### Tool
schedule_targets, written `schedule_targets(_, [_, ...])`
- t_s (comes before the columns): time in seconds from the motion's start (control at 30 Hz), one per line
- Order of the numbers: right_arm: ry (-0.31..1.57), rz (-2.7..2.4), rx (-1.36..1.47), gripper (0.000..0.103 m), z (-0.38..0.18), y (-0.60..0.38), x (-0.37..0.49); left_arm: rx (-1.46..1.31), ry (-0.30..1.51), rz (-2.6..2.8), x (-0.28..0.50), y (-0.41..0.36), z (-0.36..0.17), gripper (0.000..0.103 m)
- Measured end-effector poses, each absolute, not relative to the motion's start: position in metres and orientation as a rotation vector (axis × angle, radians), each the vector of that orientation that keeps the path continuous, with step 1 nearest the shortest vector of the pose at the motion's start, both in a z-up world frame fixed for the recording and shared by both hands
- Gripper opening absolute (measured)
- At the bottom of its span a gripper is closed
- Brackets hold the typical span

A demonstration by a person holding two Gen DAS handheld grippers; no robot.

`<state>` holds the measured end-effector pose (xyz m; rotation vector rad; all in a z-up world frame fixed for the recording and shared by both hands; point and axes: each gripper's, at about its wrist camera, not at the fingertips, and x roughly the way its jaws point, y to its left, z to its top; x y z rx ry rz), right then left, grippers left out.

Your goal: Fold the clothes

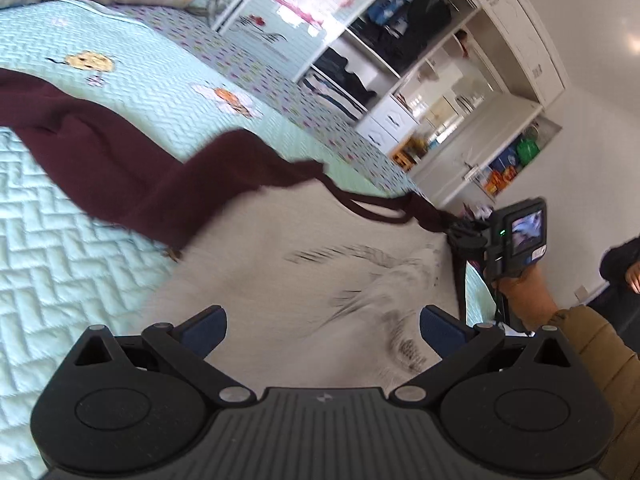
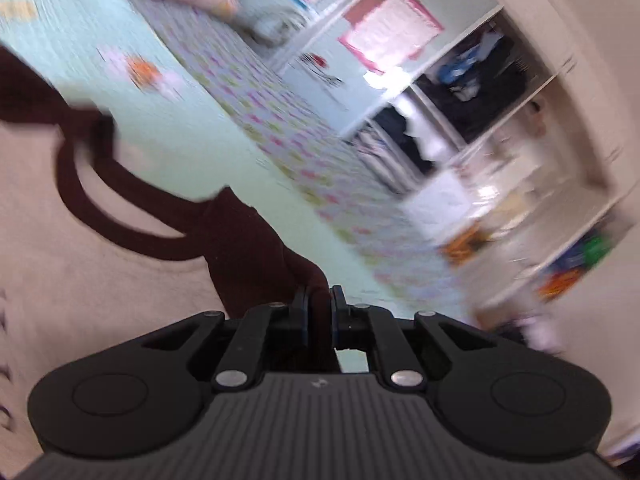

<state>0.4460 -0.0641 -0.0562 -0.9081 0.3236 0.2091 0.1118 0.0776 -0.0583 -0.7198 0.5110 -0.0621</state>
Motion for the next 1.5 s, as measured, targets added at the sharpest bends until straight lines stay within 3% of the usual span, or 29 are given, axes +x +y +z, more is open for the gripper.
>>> schedule_targets(0.1, [0.332,0.129,-0.881,0.013,-0.077,-0.065,0.471,-0.738,0.532,-0.050,0.114,0.082,-0.063,0.102])
schedule_targets(0.2, [0.470,0.131,-0.831,0.017,-0.112,-0.065,0.494,-0.743,0.551,-0.062,0.116,0.084,-0.064,0.102])
schedule_targets(0.33, [0.598,0.113,-0.590,0.024,-0.123,-0.088,0.505,-0.755,0.569,-0.073,0.114,0.088,-0.064,0.102])
schedule_targets(0.4, [0.608,0.077,-0.443,0.046,-0.106,-0.105,0.503,-0.761,0.577,-0.077,0.113,0.090,-0.064,0.102])
schedule_targets(0.47, [0.604,0.037,-0.282,0.057,-0.085,-0.119,0.495,-0.767,0.585,-0.081,0.112,0.092,-0.063,0.102])
schedule_targets(0.6, [0.544,0.083,-0.064,0.057,-0.046,-0.121,0.462,-0.839,0.590,-0.068,0.108,0.104,-0.066,0.102])
schedule_targets(0.73, [0.521,0.582,-0.205,0.057,-0.028,-0.033,0.401,-0.920,0.593,-0.023,0.100,0.122,-0.072,0.102])
schedule_targets(0.9, [0.546,0.885,-0.327,0.065,-0.029,0.075,0.348,-0.974,0.535,0.040,0.081,0.152,-0.072,0.102])
schedule_targets(1.1, [0.581,0.902,-0.405,0.065,-0.042,0.154,0.330,-1.000,0.464,0.250,0.053,0.197,-0.072,0.102])
schedule_targets(1.3, [0.729,0.589,0.052,0.066,-0.055,0.090,0.363,-1.064,0.404,0.388,0.032,0.234,-0.074,0.102])
schedule_targets(1.4, [0.707,0.698,0.334,0.067,-0.075,0.055,0.327,-1.021,0.360,0.525,0.024,0.244,-0.067,0.102])
schedule_targets(1.5, [0.575,0.787,0.396,0.083,-0.105,0.045,0.280,-0.854,0.346,0.647,0.021,0.250,-0.055,0.102])
